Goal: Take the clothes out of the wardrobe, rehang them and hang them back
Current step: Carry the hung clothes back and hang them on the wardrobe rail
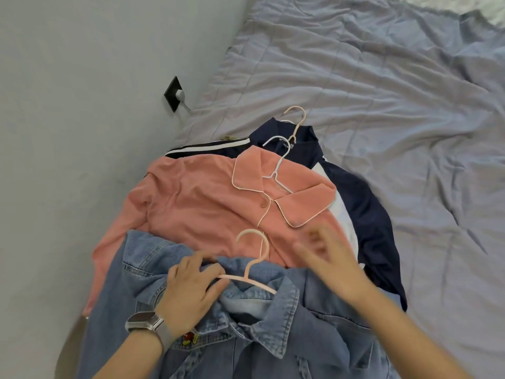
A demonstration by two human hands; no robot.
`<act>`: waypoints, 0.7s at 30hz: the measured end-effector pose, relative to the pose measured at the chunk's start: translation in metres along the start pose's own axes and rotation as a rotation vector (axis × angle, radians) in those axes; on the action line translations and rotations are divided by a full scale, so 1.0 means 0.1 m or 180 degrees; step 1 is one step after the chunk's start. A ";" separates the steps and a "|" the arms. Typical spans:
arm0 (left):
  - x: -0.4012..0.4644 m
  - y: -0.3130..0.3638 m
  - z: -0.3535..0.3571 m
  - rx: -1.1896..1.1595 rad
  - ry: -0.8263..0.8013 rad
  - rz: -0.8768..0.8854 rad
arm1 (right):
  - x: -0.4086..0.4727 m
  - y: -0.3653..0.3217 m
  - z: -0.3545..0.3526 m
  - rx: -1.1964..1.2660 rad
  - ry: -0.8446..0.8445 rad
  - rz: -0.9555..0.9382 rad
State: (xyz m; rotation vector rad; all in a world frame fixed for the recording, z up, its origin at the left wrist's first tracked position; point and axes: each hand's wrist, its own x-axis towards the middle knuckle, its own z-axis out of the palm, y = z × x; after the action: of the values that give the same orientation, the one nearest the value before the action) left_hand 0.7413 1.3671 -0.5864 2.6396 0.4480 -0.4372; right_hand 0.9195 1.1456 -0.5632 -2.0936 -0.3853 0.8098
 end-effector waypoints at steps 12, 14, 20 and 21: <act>0.30 0.07 0.12 0.0168 -0.0600 -0.0502 | 1.03 0.19 0.17 -0.1785 0.0047 0.0524; 0.27 0.05 0.14 0.0165 -0.0568 -0.0440 | 0.99 0.19 0.17 -0.1752 0.0006 0.0495; 0.17 0.00 0.13 -0.0359 -0.0157 -0.0374 | 0.62 -0.02 0.07 -0.0357 0.0353 0.0159; 0.15 0.01 0.12 -0.0470 0.0048 -0.0419 | 0.51 -0.06 0.06 -0.0216 0.0364 0.0081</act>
State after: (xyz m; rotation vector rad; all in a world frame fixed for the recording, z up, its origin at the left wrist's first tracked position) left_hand 0.7520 1.3639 -0.6017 2.4818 0.6366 -0.4085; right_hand 0.9536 1.1802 -0.5819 -2.2005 -0.3290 0.6963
